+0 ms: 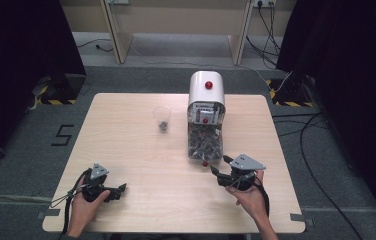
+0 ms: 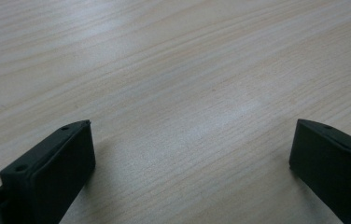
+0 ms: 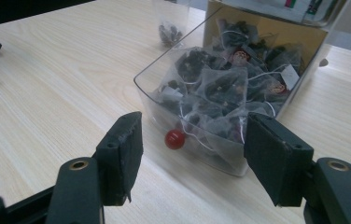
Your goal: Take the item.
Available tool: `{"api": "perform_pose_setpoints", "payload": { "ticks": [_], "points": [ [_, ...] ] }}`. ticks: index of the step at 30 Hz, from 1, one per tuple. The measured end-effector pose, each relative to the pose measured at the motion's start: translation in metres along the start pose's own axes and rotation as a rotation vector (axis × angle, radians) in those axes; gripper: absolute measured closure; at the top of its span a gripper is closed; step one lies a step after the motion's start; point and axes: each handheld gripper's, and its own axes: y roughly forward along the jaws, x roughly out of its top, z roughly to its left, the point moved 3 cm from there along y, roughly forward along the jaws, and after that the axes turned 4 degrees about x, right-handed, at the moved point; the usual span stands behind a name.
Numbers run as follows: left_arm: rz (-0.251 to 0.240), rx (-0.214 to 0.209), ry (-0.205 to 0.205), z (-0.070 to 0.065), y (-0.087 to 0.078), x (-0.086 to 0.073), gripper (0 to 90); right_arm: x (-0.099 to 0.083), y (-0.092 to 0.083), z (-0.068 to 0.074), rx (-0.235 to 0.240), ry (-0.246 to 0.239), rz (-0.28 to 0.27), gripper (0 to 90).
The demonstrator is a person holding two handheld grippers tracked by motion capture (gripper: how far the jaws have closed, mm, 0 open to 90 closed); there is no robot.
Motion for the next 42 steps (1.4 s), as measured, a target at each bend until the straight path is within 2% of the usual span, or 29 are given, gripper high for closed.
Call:
{"api": "perform_pose_setpoints", "payload": {
  "ticks": [13,42],
  "points": [
    [0.0,0.0,0.0,0.0,0.0,0.0,0.0,-0.016,-0.01,-0.006,-0.016,0.024,0.041,32.0],
    [-0.001,0.0,-0.001,0.0,0.0,0.0,0.0,-0.051,-0.03,-0.01,-0.045,0.058,0.103,31.0]
  ]
}}
